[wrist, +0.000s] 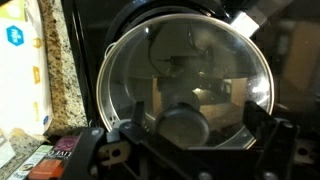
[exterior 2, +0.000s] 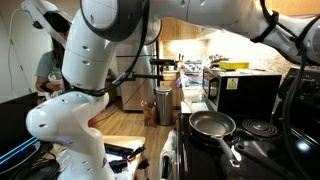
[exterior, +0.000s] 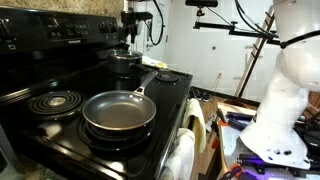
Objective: Uncover the pot and put the lid on the left
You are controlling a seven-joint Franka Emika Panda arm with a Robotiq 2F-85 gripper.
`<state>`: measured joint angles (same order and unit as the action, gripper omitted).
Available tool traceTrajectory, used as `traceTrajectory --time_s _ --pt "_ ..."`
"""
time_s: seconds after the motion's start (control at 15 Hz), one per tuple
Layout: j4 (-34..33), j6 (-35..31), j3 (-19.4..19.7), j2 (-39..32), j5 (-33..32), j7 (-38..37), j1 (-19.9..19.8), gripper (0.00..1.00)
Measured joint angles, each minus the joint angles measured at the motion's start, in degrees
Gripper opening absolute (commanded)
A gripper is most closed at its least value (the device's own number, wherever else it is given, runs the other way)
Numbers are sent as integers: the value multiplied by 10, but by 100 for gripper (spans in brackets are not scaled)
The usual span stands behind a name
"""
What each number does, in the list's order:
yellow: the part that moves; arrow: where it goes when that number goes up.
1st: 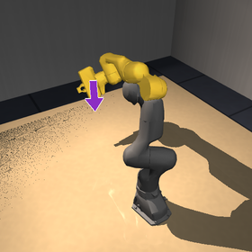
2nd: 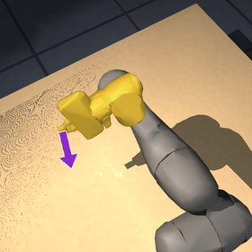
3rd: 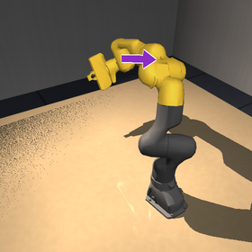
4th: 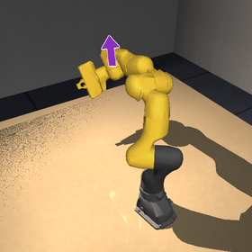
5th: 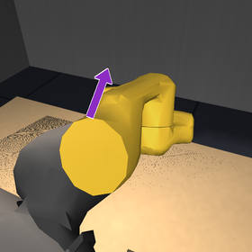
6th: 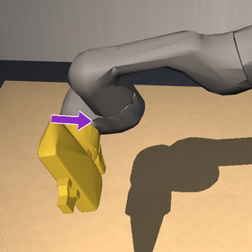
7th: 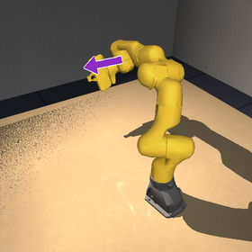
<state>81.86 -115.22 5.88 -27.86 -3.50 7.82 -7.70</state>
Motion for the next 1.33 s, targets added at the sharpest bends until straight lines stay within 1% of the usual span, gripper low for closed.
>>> traceTrajectory --time_s 0.33,0.73,0.8,0.87,0.93,1.0,1.13,1.2,1.33 --pt "-2 -5 -1 -18 8 1 -6 100" --pt "-2 -42 -2 -26 8 10 -7 100" --pt "-2 -44 -3 -27 8 11 -8 93" --pt "-2 -44 -3 -27 8 12 -9 72" --pt "-2 -44 -4 -27 8 14 -10 69" --pt "-2 -44 -4 -27 8 14 -10 69" --pt "-2 -44 -5 -27 8 14 -11 56" --pt "-2 -44 -5 -27 8 14 -11 48" --pt "-5 -44 -5 -27 8 14 -11 37"
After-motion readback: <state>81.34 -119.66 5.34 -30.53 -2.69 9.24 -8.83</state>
